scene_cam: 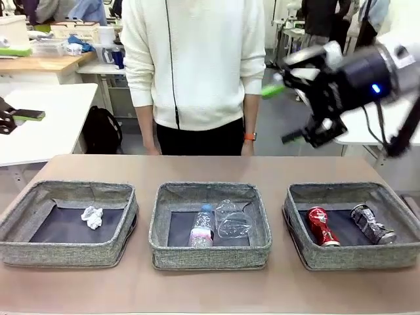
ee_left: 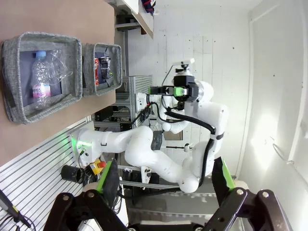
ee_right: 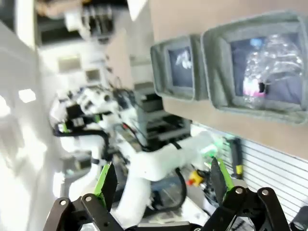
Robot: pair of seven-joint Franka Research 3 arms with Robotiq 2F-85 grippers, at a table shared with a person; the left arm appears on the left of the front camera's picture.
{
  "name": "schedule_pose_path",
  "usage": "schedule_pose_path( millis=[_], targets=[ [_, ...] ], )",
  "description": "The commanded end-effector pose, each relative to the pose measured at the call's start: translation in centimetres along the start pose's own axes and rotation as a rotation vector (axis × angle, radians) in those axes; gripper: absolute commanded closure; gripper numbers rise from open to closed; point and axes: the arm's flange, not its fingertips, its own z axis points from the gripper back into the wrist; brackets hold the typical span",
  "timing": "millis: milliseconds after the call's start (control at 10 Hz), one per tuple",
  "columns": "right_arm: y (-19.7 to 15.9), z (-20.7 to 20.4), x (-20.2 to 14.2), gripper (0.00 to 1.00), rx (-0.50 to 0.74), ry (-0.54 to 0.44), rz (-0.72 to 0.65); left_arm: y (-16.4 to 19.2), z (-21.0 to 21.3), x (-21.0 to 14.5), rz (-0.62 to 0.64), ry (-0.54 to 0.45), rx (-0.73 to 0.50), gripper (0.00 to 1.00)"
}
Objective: Sort the waste into the appropriate baskets.
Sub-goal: Place the picked waste into the Fabric basket indicated by the person.
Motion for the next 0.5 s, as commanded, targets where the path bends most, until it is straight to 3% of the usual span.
schedule_pose_path(
  millis=[0, 200, 400],
  targets=[
    [-4.0, 3.4, -1.5, 0.00, 0.090, -0.131, -0.061, -0.1, 0.0, 0.0, -0.017, 0.005, -0.020, 0.00],
    [-6.3, 7.1, -1.1, 0.00, 0.068, -0.115, -0.027, -0.1, 0.0, 0.0, -0.017, 0.005, -0.020, 0.00],
    [-7.0, 8.0, -0.8, 0.00, 0.081, -0.131, -0.020, -0.1, 0.0, 0.0, -0.017, 0.005, -0.020, 0.00]
  ],
)
